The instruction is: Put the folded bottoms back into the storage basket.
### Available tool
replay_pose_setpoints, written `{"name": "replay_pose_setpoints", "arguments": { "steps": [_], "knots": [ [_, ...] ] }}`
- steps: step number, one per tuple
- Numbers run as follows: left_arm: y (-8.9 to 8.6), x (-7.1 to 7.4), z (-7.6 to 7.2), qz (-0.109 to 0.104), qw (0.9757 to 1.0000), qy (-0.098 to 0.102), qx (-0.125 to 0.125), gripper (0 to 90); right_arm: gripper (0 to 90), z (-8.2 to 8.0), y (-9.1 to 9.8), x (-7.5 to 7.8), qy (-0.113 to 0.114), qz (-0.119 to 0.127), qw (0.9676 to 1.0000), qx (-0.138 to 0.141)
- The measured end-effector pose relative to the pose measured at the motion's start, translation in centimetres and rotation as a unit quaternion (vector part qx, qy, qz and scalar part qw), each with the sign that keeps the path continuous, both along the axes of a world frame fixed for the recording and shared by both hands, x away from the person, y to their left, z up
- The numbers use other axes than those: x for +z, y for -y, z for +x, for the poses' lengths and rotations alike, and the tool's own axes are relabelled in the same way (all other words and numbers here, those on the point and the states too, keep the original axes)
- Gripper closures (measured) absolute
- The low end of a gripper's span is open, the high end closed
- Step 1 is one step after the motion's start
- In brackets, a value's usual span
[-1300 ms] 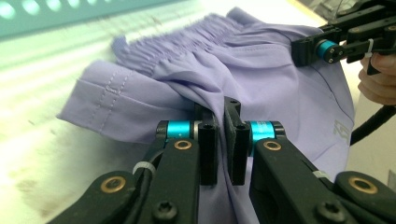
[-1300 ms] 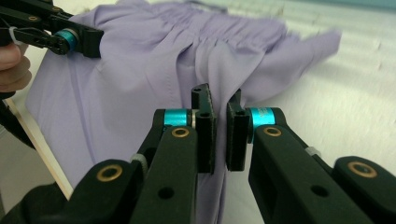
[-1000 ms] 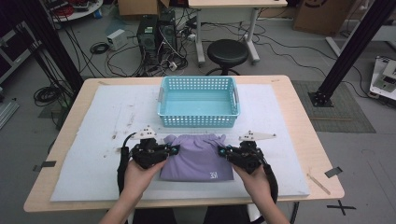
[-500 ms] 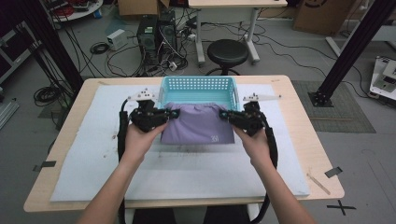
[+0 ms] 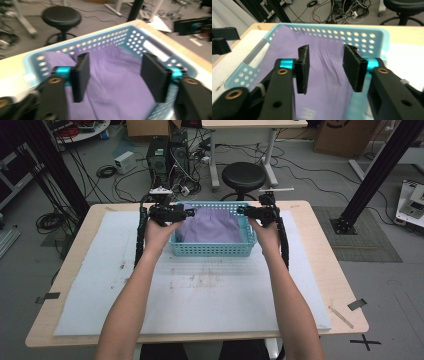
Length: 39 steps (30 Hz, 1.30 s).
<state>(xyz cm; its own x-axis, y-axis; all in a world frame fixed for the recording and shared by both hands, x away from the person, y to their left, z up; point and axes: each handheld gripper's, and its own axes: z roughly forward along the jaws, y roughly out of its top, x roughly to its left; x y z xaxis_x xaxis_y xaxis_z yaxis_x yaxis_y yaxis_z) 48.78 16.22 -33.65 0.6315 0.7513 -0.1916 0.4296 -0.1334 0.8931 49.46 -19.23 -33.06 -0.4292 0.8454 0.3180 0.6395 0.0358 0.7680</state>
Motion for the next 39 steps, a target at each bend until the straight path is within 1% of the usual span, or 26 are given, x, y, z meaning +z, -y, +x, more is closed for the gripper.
{"name": "replay_pose_setpoints", "arguments": {
  "steps": [1,2,3,4,5,6,7,8,9,10,11,12,14,15,16,19,20,22,24,27,29,31,32,34,37,39],
  "knots": [
    [-0.4,0.0,-0.5,-0.001,1.0,0.005,-0.004,37.7,55.3,-0.6,0.4,0.0,0.007,-0.004,1.0,0.005],
    [-0.8,0.0,-0.8,0.0,1.0,0.009,-0.002,37.7,56.0,-1.3,0.8,0.0,0.017,-0.006,0.9998,0.005],
    [-1.2,0.1,-1.4,0.0,0.9999,0.015,0.001,36.9,55.8,-1.7,1.0,0.0,0.019,-0.006,0.9998,0.006],
    [-1.7,0.1,-2.0,-0.003,0.9998,0.017,-0.001,35.7,55.1,-2.3,1.3,0.1,0.016,-0.007,0.9997,0.015],
    [-2.1,0.2,-2.6,-0.009,0.9997,0.021,-0.006,35.7,55.1,-3.0,1.6,0.1,0.025,-0.004,0.9995,0.018],
    [-2.6,0.3,-3.5,-0.011,0.9995,0.026,-0.012,35.4,55.0,-3.8,1.8,0.2,0.032,-0.002,0.9992,0.022],
    [-2.8,0.4,-4.1,-0.011,0.9994,0.03,-0.015,35.2,53.7,-4.8,2.2,0.4,0.033,0.003,0.9989,0.032],
    [-3.1,0.5,-5.0,-0.012,0.999,0.037,-0.023,35.2,52.0,-5.3,2.2,0.5,0.032,0.004,0.9988,0.038],
    [-3.4,0.5,-5.8,-0.013,0.9985,0.043,-0.03,34.9,52.4,-6.1,2.3,0.7,0.04,0.005,0.9982,0.045],
    [-3.7,0.6,-6.7,-0.013,0.9981,0.048,-0.036,34.8,52.7,-7.0,2.4,0.8,0.052,0.011,0.9971,0.053],
    [-3.9,0.7,-7.6,-0.013,0.9975,0.057,-0.041,34.7,52.8,-7.9,2.4,0.8,0.054,0.014,0.9965,0.061],
    [-4.1,0.8,-8.5,-0.018,0.9968,0.063,-0.046,34.3,52.5,-8.7,2.4,0.9,0.053,0.009,0.9959,0.073],
    [-4.4,0.7,-10.5,-0.023,0.9955,0.071,-0.058,34.0,50.6,-10.6,2.3,0.8,0.067,0.008,0.9938,0.088],
    [-4.4,0.6,-11.2,-0.023,0.9951,0.074,-0.061,33.6,49.7,-11.3,2.3,0.8,0.07,0.01,0.993,0.094],
    [-4.5,0.5,-12.3,-0.023,0.9943,0.081,-0.066,33.5,48.3,-11.9,2.3,0.7,0.074,0.011,0.9923,0.099],
    [-4.5,-0.1,-14.8,-0.021,0.9926,0.087,-0.083,32.8,45.2,-14.1,2.5,0.3,0.089,0.016,0.989,0.116],
    [-4.5,-0.3,-15.3,-0.021,0.9922,0.085,-0.089,32.8,44.3,-14.7,2.5,0.2,0.094,0.017,0.9879,0.122],
    [-4.5,-0.8,-16.7,-0.019,0.9912,0.081,-0.103,32.5,43.4,-15.7,2.7,-0.4,0.1,0.025,0.9857,0.133],
    [-4.6,-1.3,-17.7,-0.023,0.99,0.086,-0.109,31.4,43.0,-16.5,2.9,-1.1,0.102,0.025,0.9847,0.139],
    [-4.7,-2.2,-18.7,-0.017,0.9896,0.086,-0.114,30.0,40.5,-17.6,3.0,-2.1,0.103,0.022,0.9847,0.139],
    [-4.8,-3.0,-19.2,-0.011,0.99,0.083,-0.113,29.0,37.1,-18.3,3.1,-3.0,0.102,0.021,0.9843,0.142],
    [-5.0,-3.7,-19.5,-0.011,0.9901,0.084,-0.112,27.8,35.0,-18.9,3.2,-3.6,0.102,0.016,0.984,0.145],
    [-5.1,-4.1,-19.5,-0.01,0.9905,0.085,-0.107,27.7,33.3,-19.1,3.2,-3.8,0.101,0.012,0.9837,0.149],
    [-5.2,-4.5,-19.5,-0.009,0.9909,0.077,-0.109,26.2,31.1,-19.3,3.1,-3.9,0.102,-0.002,0.9836,0.148],
    [-5.7,-5.3,-19.4,-0.02,0.9913,0.077,-0.105,25.2,26.0,-19.7,2.9,-4.0,0.111,-0.017,0.9824,0.149],
    [-5.9,-5.7,-19.3,-0.02,0.9924,0.071,-0.099,24.8,25.3,-19.7,2.9,-4.0,0.114,-0.021,0.9817,0.151]
  ]
}}
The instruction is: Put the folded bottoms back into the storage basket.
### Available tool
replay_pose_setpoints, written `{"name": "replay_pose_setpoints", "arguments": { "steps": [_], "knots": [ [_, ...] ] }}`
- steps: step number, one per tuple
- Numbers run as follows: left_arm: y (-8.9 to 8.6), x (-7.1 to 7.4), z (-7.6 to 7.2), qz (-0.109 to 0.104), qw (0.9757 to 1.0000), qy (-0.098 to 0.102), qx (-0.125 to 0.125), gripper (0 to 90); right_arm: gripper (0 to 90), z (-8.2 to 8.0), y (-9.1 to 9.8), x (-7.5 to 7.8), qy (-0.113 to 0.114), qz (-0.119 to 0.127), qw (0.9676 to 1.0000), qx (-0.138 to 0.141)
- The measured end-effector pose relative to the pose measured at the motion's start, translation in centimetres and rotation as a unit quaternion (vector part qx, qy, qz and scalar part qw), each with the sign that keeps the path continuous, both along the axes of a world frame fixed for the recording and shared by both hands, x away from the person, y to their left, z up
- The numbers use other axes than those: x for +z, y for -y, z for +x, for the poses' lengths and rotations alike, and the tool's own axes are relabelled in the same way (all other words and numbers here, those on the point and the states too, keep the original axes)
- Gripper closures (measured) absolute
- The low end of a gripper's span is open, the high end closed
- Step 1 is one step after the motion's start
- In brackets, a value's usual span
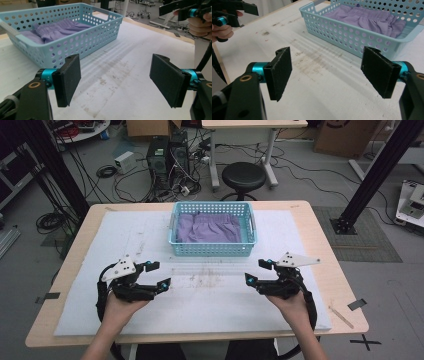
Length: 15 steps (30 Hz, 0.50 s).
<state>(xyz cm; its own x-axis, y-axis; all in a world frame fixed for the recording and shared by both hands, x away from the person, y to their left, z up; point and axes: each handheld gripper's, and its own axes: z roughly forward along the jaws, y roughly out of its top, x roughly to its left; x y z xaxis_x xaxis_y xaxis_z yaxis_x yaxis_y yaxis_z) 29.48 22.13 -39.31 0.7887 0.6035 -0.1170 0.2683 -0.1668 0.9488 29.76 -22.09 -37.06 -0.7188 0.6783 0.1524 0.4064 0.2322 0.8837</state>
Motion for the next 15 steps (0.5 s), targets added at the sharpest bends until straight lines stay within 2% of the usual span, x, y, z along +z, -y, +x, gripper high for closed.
{"name": "replay_pose_setpoints", "arguments": {
  "steps": [5,8,15],
  "knots": [
    [0.1,-0.28,-0.12,0.0,1.0,0.006,-0.003,24.8,23.2,0.21,0.07,-0.23,-0.004,0.0,1.0,0.0],
    [0.36,-0.24,-0.24,0.003,0.9999,0.005,-0.015,24.8,22.7,0.28,0.19,-0.25,-0.003,0.0,1.0,-0.001],
    [0.63,-0.28,-0.26,0.008,0.9997,0.008,-0.022,25.0,22.3,0.17,0.2,-0.12,0.008,-0.003,1.0,0.003]
  ]
}}
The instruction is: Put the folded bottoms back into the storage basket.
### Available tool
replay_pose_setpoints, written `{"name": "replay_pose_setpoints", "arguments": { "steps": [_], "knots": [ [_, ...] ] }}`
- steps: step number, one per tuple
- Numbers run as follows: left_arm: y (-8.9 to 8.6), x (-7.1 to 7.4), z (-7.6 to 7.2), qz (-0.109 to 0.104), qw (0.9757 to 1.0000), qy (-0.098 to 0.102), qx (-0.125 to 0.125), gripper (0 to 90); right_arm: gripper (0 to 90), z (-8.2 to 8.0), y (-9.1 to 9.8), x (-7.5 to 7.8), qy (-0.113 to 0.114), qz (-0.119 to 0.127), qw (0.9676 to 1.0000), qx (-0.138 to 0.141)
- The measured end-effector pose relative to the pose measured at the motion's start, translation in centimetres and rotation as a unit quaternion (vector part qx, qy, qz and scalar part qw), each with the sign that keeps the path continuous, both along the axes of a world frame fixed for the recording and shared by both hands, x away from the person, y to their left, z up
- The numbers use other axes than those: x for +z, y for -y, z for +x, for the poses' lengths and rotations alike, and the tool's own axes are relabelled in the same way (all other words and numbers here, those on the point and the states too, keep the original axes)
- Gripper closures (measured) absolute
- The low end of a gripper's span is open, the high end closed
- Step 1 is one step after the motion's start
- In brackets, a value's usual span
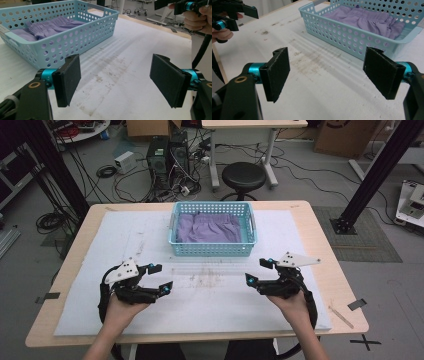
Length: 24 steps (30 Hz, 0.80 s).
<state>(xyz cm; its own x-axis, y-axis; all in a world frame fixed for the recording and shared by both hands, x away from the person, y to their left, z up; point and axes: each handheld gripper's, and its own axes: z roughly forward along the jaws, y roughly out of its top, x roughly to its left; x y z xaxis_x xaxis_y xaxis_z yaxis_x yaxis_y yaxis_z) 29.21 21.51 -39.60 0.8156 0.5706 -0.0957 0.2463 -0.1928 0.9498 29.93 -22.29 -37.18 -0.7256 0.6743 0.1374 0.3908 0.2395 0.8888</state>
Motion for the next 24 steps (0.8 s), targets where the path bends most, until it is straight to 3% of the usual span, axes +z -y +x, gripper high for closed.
{"name": "replay_pose_setpoints", "arguments": {
  "steps": [24],
  "knots": [
    [-0.15,-0.15,-0.04,0.006,1.0,0.001,0.002,25.4,22.3,0.51,0.54,-0.82,-0.015,-0.002,0.9999,-0.007]
  ]
}}
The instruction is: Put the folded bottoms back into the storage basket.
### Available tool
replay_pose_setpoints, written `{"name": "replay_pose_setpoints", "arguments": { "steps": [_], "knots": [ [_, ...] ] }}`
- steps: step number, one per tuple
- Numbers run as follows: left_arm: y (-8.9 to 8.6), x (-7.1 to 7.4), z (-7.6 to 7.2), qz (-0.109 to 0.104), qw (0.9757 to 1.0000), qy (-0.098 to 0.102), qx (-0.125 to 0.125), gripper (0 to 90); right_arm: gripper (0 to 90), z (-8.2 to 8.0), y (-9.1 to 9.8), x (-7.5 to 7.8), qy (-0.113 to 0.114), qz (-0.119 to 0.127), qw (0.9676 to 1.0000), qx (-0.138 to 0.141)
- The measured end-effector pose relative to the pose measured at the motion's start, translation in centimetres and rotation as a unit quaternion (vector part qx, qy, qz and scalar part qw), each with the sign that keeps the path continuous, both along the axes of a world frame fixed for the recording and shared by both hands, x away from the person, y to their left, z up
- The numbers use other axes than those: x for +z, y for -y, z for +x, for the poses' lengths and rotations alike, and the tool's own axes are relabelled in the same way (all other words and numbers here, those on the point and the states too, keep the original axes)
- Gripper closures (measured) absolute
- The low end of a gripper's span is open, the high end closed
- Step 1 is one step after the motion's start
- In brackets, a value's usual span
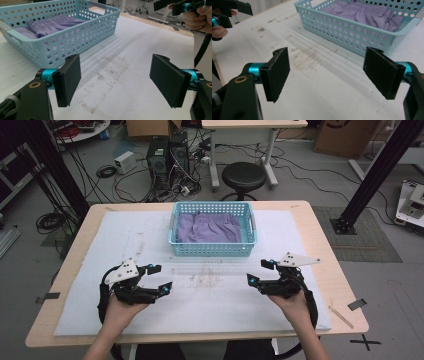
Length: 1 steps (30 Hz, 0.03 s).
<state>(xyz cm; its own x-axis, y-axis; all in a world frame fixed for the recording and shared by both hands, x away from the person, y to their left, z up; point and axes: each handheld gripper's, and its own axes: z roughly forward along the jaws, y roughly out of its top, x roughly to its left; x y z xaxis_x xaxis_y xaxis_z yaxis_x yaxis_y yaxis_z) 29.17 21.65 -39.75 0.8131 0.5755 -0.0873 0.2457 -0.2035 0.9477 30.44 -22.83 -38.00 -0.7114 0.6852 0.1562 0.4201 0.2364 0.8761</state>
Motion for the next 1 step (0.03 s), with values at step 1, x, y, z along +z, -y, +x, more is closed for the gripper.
{"name": "replay_pose_setpoints", "arguments": {
  "steps": [1],
  "knots": [
    [0.07,-0.02,-0.03,-0.001,1.0,-0.001,0.0,25.3,22.2,0.0,0.03,0.01,0.003,0.0,1.0,-0.001]
  ]
}}
